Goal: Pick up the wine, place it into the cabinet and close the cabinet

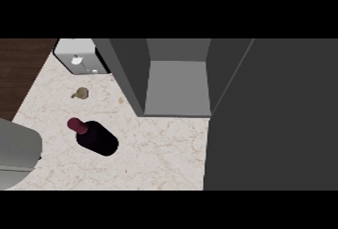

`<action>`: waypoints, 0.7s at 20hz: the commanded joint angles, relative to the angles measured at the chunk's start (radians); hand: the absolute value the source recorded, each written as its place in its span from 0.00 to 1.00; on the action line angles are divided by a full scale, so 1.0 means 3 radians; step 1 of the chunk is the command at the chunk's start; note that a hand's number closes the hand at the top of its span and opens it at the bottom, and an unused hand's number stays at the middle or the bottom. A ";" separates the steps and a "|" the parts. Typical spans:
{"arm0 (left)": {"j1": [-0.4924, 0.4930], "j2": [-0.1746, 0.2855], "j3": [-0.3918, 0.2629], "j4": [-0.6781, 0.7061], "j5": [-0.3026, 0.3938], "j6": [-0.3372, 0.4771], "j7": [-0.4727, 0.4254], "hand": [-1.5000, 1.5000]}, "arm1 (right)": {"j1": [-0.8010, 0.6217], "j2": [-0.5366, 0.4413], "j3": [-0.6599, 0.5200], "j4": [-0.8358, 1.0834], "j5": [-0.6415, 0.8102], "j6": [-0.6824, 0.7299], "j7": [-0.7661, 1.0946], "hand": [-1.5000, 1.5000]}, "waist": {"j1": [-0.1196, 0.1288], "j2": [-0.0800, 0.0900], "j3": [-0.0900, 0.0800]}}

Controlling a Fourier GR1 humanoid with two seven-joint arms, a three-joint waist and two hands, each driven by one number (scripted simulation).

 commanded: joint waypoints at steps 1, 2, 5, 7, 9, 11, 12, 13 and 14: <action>0.0196 0.0114 0.0238 -0.0079 0.0219 -0.0401 -0.0289 0.00 | -0.0086 0.0078 0.0317 -0.0375 0.0259 -0.0202 0.0401 0.00 | -0.0003 0.0002 -0.0002; 0.0323 -0.0003 0.0092 -0.0254 0.0098 -0.0349 -0.0256 0.00 | -0.0027 0.0051 0.0044 -0.0188 -0.0019 -0.0079 0.0160 0.00 | -0.0004 0.0003 0.0003; 0.0549 0.0022 0.0135 -0.0288 0.0133 -0.0428 -0.0318 0.00 | -0.0266 0.0025 0.0061 -0.0314 0.0013 -0.0188 0.0446 0.00 | 0.0024 -0.0003 0.0000; 0.0497 0.0072 0.0230 -0.0250 0.0275 -0.0392 -0.0302 0.00 | -0.0262 0.0084 0.0162 -0.0107 0.0127 -0.0171 0.0325 0.00 | 0.0003 0.0006 0.0002; 0.0685 0.0008 0.0236 -0.0359 0.0220 -0.0374 -0.0353 0.00 | -0.0228 0.0066 0.0142 -0.0283 0.0118 -0.0213 0.0421 0.00 | 0.0017 -0.0004 0.0002; 0.0527 0.0082 0.0433 -0.0203 0.0365 -0.0327 -0.0367 0.00 | -0.0143 0.0137 0.0267 -0.0200 0.0228 -0.0214 0.0305 0.00 | -0.0016 0.0004 0.0002; 0.0588 0.0112 0.0435 -0.0203 0.0399 -0.0380 -0.0394 0.00 | -0.0317 0.0045 0.0146 -0.0314 0.0143 -0.0262 0.0567 0.00 | -0.0002 0.0002 0.0000; 0.0515 0.0095 0.0469 -0.0172 0.0385 -0.0320 -0.0380 0.00 | -0.0296 0.0053 0.0038 -0.0277 0.0047 -0.0239 0.0473 0.00 | -0.0019 0.0006 0.0002; 0.0440 0.0134 0.0570 -0.0080 0.0527 -0.0300 -0.0415 0.00 | -0.0219 0.0037 0.0128 -0.0200 0.0126 -0.0145 0.0344 0.00 | -0.0033 0.0008 0.0003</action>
